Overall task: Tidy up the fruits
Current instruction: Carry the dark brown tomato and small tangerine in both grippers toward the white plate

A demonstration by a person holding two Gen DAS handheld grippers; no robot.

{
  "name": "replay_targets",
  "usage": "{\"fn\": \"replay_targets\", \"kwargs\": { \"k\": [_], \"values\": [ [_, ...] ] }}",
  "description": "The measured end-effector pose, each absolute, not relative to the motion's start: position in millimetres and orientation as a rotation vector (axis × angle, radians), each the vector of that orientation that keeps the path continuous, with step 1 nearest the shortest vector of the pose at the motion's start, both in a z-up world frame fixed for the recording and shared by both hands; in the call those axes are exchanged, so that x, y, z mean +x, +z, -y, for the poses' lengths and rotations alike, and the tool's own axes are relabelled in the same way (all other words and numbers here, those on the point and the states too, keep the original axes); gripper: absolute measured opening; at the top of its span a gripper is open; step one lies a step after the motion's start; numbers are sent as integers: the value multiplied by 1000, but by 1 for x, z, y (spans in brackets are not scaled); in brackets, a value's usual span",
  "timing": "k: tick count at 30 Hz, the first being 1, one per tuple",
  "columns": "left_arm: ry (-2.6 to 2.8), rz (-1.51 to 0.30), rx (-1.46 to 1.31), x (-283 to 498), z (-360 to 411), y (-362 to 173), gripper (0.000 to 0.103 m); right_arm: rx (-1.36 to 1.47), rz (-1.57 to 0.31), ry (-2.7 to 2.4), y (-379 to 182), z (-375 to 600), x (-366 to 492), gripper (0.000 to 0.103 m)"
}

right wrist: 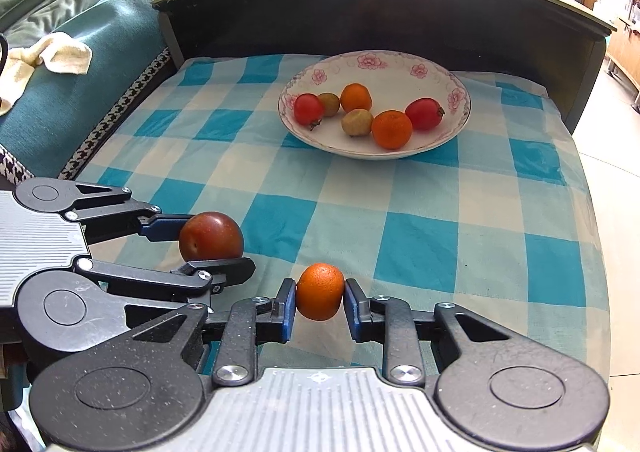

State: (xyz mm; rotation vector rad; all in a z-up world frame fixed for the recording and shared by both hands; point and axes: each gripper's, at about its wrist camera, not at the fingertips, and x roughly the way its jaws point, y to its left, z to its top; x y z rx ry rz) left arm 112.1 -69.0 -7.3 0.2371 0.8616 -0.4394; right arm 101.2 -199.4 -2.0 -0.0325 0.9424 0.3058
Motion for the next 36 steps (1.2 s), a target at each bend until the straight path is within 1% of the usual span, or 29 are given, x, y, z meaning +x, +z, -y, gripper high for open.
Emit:
{"fn": "replay_targets", "kwargs": {
  "k": [23,36],
  "values": [
    [-380,-784,209,144,78,17,47,-6,-849,260,24,208,126,22],
    [-345,-729,234,177,90,27,47,6,-797,229,33,217,154,22]
  ]
}}
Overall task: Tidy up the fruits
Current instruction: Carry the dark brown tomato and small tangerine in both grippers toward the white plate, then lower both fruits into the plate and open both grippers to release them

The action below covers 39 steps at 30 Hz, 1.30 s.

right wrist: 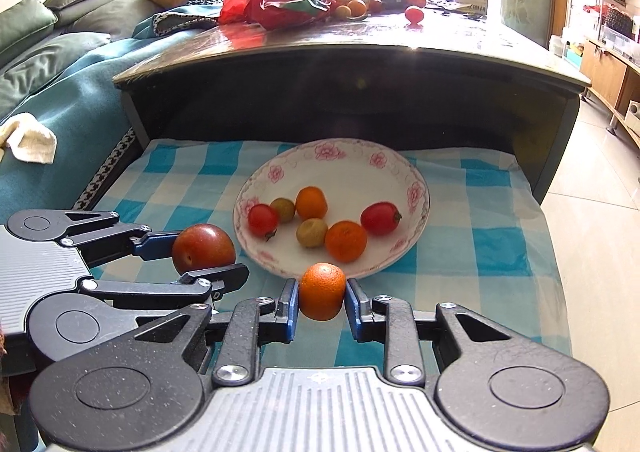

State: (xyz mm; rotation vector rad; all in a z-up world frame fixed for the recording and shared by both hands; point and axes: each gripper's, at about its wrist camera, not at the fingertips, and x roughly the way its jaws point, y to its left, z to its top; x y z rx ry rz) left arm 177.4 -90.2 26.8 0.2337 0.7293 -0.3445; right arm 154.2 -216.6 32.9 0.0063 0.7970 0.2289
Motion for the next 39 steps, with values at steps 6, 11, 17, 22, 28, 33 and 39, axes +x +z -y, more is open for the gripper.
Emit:
{"fn": "replay_targets", "kwargs": {
  "k": [6,11,17,22,28,33,39],
  "values": [
    [-322,-709,210,197,92,31,47,11,-774,204,37,222,175,22],
    [-303,-707,200,209,89,30,47,-4,-750,209,40,220,189,22],
    [-291,-707,196,221,89,26,47,-36,-733,213,38,215,202,22],
    [-291,-703,193,230,93,23,47,-40,-724,209,36,219,210,22],
    [-283,-712,175,243,91,17,47,-37,-727,212,30,220,223,22],
    [-298,-726,152,254,90,10,46,-20,-728,226,25,222,236,23],
    [-323,-728,146,261,91,2,46,12,-740,245,14,229,247,24]
  ]
}}
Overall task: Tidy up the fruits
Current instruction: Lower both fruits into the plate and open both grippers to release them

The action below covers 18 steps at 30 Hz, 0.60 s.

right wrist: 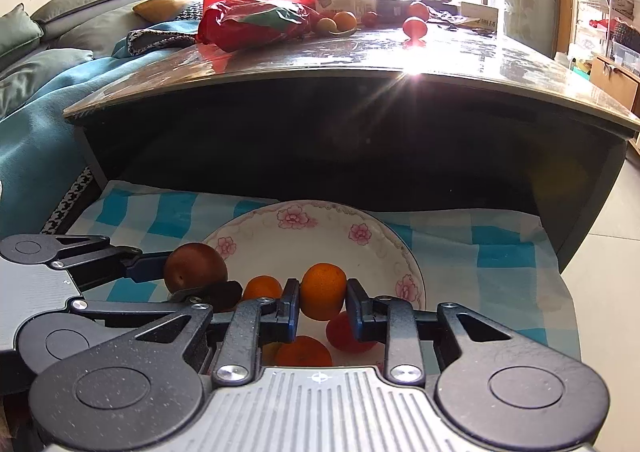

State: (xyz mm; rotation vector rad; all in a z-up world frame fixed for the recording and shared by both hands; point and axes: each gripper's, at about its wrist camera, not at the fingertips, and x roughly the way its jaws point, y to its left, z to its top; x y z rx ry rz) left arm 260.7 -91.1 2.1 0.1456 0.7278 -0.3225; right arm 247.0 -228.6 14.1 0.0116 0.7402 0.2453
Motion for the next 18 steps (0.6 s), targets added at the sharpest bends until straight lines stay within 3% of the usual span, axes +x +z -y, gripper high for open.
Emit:
{"fn": "replay_targets", "kwargs": {
  "k": [18],
  "values": [
    [-343,-708,115,267,88,1,49,84,-734,244,8,241,255,29]
  ]
}}
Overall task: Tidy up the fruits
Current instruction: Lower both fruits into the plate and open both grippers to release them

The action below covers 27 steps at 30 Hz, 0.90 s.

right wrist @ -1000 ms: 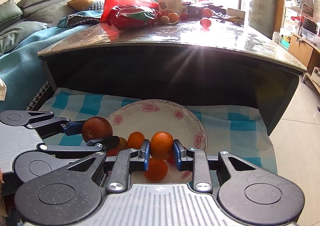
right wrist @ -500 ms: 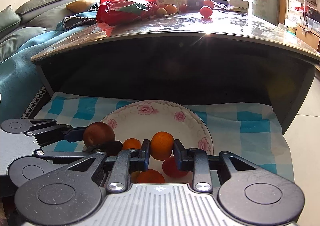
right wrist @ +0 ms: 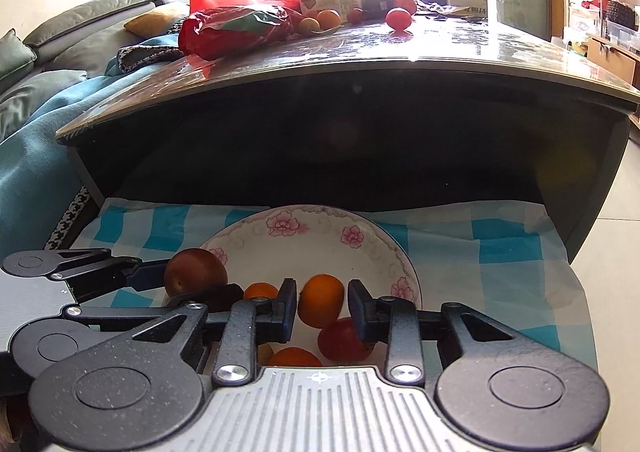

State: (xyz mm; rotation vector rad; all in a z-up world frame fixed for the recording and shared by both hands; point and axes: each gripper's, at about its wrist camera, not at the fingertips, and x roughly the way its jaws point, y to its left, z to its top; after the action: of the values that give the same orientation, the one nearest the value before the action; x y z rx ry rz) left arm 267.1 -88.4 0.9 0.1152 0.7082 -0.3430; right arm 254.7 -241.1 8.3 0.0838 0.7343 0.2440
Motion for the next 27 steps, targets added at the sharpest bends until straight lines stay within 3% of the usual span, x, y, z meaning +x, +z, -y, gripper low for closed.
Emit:
{"fn": "replay_targets", "kwargs": {
  "k": [4,9,22,25,27],
  "values": [
    [-340,-693,114,268,89,2,53,105,-728,238,7,246,256,32],
    [-357,-676,118,266,92,5,68,120,-707,224,9,250,256,37],
    [-266,-672,150,241,88,24,71,105,-691,152,26,255,240,38],
    [-214,-651,160,228,87,31,78,97,-699,133,33,254,228,38],
    [-180,-637,157,219,85,36,89,82,-706,119,37,252,219,39]
  ]
}}
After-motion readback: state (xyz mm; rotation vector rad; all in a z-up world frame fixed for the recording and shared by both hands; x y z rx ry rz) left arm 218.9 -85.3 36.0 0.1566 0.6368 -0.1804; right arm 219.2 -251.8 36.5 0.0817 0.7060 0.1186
